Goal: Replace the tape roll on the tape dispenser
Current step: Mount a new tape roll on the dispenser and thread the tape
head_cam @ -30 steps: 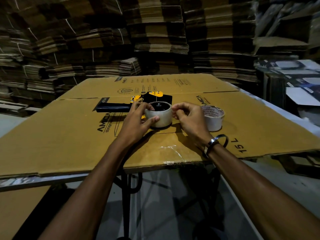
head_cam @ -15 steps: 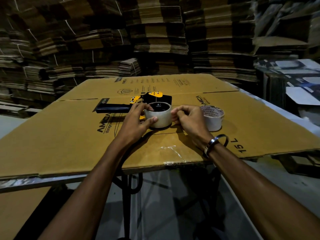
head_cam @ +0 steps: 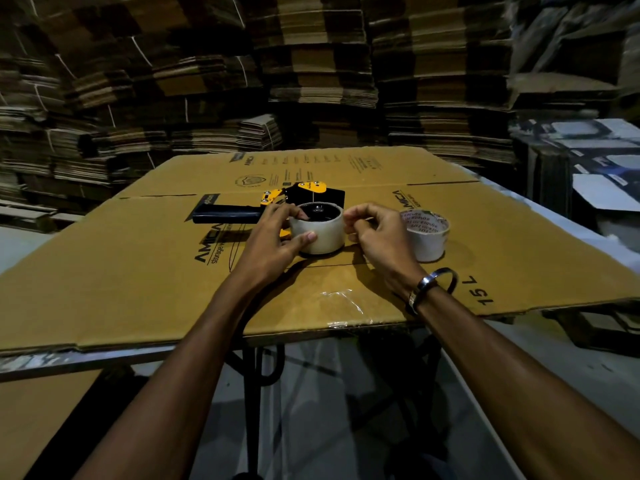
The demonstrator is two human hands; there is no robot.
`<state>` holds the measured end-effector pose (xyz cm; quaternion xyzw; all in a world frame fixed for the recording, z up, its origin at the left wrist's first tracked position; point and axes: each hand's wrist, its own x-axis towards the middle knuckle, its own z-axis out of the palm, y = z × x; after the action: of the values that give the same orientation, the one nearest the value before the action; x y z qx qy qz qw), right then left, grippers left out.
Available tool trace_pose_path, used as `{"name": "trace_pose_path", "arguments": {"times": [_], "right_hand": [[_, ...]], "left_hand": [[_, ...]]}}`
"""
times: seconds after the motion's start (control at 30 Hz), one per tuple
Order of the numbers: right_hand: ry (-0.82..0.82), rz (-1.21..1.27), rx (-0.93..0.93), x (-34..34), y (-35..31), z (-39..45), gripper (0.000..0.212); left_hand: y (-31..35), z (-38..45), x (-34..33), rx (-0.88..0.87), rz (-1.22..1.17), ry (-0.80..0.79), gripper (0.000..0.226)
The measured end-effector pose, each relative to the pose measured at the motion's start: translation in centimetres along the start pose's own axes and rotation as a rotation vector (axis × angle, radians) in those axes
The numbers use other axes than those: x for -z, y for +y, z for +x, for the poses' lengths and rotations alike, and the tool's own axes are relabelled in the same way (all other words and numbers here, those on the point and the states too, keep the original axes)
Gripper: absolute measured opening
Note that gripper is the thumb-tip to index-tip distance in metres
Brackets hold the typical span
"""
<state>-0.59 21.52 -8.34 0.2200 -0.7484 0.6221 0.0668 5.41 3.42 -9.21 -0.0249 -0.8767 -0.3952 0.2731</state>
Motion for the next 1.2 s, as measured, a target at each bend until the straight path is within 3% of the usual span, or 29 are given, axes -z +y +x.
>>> {"name": "trace_pose_path", "arguments": {"times": [0.27, 0.43, 0.5, 0.6, 0.7, 0.87, 1.2], "right_hand": [[-0.141, 0.045, -0.065, -0.2, -0.1, -0.2, 0.028], [0.049, -0.082, -0.003, 0.2, 0.8, 0.4, 0.018], [0.047, -0.257, 0.108, 0.2, 1.1, 0.7, 0.035], [-0.088, -0.335, 0.209, -0.3, 0.9, 0.6, 0.054], [-0.164, -0.413, 0.233, -0.5, 1.1, 0.6, 0.048], [-0.186, -0.413, 0.262, -0.5, 1.1, 0.6, 0.043], [-0.190, -0.537, 0.412, -0.8, 1.2, 0.4, 0.031]], "left_hand": [[-0.3, -0.1, 0.1, 0.011, -0.055, -0.042, 0.029], [-0.5, 0.0, 0.1, 0.032, -0.022, -0.074, 0.032], [-0.7, 0.0, 0.2, 0.034, -0.032, -0.081, 0.032], [-0.8, -0.1, 0.4, 0.071, -0.133, -0.055, 0.034], [-0.5, -0.3, 0.5, 0.087, -0.143, 0.027, 0.037], [-0.7, -0.5, 0.4, 0.085, 0.052, 0.198, 0.015], [0.0, -1.0, -0.1, -0.083, 0.204, 0.112, 0.024]]}}
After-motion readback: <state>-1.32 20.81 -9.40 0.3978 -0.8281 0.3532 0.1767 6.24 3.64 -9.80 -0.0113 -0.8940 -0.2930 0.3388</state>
